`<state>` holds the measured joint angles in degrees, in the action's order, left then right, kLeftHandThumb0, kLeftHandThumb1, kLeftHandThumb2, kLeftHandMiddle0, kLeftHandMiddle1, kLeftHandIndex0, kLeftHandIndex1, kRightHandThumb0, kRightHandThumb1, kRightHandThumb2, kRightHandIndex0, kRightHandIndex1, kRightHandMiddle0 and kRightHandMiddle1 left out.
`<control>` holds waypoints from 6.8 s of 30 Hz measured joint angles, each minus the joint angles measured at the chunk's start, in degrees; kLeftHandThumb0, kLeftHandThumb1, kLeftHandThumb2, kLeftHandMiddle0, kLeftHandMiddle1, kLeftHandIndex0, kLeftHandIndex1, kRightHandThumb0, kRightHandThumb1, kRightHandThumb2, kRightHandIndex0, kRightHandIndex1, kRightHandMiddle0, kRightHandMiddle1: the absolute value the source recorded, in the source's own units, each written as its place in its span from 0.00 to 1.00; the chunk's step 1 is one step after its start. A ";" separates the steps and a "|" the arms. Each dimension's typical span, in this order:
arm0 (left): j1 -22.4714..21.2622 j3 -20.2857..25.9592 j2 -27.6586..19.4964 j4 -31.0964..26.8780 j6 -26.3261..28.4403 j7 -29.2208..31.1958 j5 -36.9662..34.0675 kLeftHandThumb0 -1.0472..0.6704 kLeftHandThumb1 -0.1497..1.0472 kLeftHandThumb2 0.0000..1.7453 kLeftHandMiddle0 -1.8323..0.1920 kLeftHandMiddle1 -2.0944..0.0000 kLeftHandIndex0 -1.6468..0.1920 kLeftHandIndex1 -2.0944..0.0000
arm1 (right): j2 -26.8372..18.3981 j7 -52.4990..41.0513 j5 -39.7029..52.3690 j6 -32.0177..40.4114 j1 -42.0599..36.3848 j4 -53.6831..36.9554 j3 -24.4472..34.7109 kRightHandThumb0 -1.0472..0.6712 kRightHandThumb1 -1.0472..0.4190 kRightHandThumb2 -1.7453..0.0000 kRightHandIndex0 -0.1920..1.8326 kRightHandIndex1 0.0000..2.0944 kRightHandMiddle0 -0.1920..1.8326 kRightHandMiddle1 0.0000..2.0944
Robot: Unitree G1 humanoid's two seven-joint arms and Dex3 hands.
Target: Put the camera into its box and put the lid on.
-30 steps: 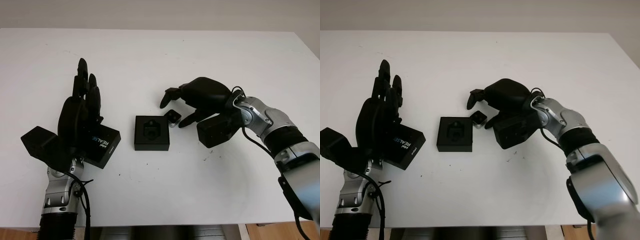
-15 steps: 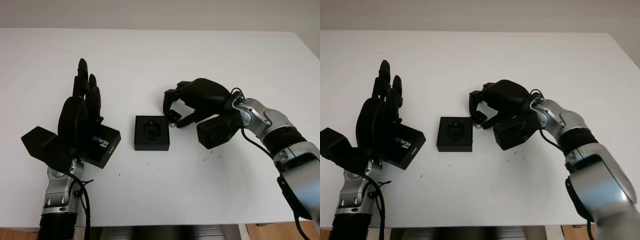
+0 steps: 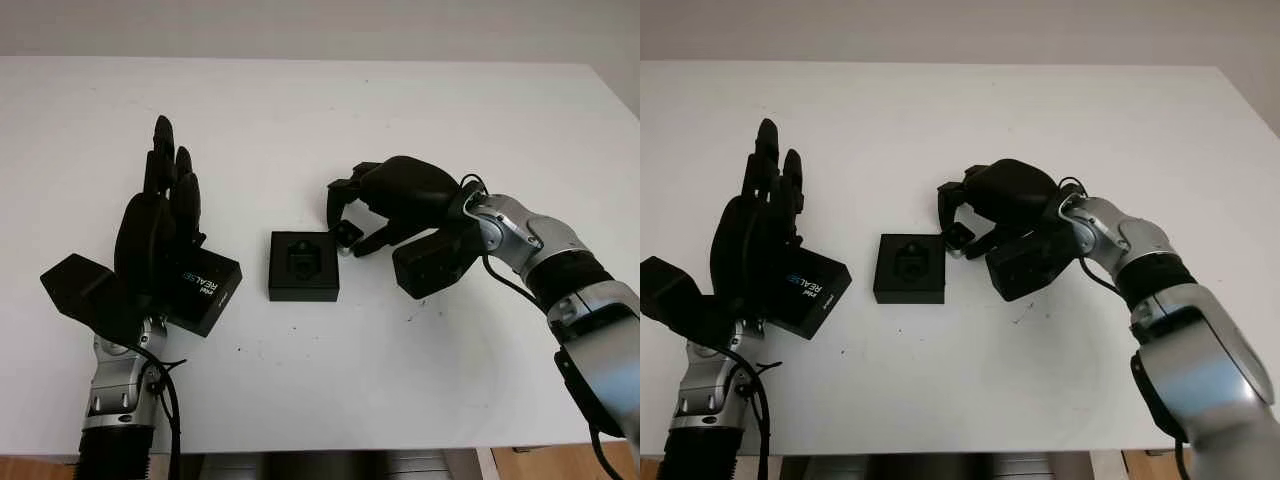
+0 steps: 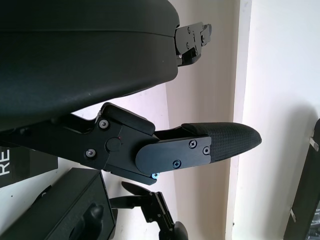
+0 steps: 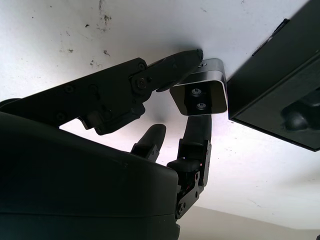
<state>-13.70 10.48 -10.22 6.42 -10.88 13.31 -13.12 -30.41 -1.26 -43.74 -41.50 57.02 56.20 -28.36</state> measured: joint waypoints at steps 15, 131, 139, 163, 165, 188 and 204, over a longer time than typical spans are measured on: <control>0.80 0.00 -0.02 -0.19 0.25 -0.23 0.03 0.16 1.00 0.29 1.00 1.00 1.00 1.00 | 0.03 -4.42 12.16 3.96 -2.84 -0.13 7.45 0.39 0.04 0.97 0.17 0.31 0.24 0.75; 3.38 -0.07 -0.68 -4.56 4.14 0.02 -0.10 0.16 1.00 0.30 1.00 1.00 1.00 1.00 | 20.98 -23.01 46.52 38.51 -30.99 -34.78 22.44 0.32 0.04 0.97 0.17 0.02 0.26 0.80; 3.38 -0.07 -0.74 -4.56 4.14 0.42 -0.20 0.16 1.00 0.30 1.00 1.00 1.00 1.00 | 20.70 -22.90 44.54 36.98 -30.99 -34.47 22.09 0.31 0.03 0.97 0.17 0.03 0.26 0.82; 3.52 0.02 -0.73 -4.56 4.14 0.39 -0.44 0.17 1.00 0.29 1.00 1.00 1.00 1.00 | 20.55 -22.04 40.75 34.31 -30.11 -31.63 21.79 0.33 0.04 0.97 0.17 0.03 0.25 0.81; 3.53 0.02 -0.73 -4.56 4.13 0.42 -0.45 0.17 1.00 0.29 1.00 1.00 1.00 1.00 | 20.57 -22.04 40.66 34.74 -30.08 -31.81 21.75 0.33 0.04 0.97 0.17 0.02 0.25 0.81; 3.53 0.03 -0.74 -4.56 4.13 0.65 -0.52 0.17 1.00 0.30 1.00 1.00 1.00 1.00 | 20.86 -23.74 41.90 34.87 -30.75 -32.16 20.25 0.30 0.03 0.97 0.16 0.02 0.25 0.82; 3.58 0.03 -0.74 -4.57 4.20 0.09 -0.44 0.17 1.00 0.29 1.00 1.00 1.00 1.00 | 20.20 -24.36 39.68 38.14 -31.80 -35.59 18.77 0.28 0.04 0.97 0.10 0.01 0.11 0.62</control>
<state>-10.11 10.51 -10.95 1.85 -6.68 13.40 -13.56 -10.21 -25.62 -4.06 -3.37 25.22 20.62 -9.59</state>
